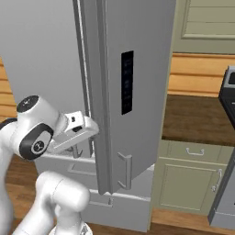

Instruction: Take the strawberry from the fridge and place it on top of the pancake, located on the dining counter.

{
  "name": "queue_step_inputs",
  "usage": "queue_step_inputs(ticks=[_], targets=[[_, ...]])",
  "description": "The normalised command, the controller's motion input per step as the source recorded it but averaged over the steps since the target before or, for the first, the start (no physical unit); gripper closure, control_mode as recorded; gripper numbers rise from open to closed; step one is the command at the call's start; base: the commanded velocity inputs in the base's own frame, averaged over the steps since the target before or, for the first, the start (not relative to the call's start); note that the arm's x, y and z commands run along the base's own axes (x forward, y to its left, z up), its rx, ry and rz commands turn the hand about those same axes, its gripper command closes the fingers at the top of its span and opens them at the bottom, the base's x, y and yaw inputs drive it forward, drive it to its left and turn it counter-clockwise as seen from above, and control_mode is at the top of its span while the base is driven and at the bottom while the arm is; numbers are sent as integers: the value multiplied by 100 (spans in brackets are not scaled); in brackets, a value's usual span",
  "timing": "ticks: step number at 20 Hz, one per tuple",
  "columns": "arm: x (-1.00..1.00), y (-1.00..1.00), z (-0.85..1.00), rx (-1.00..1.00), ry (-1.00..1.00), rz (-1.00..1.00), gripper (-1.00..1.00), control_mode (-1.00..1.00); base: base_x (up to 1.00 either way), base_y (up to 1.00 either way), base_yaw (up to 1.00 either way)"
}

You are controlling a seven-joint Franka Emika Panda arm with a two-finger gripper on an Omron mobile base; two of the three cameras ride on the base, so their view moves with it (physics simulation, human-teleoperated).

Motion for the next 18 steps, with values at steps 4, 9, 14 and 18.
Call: queue_step_inputs(ticks=[4, 9, 14, 18], targets=[[62, 71, 49, -55, 25, -17, -100, -100, 0, 0, 0], [99, 36, 25, -45, 19, -7, -100, -100, 0, 0, 0], [83, -44, 0, -32, 29, -15, -100, -100, 0, 0, 0], [11, -86, 2, -18, 20, -24, -100, -100, 0, 0, 0]])
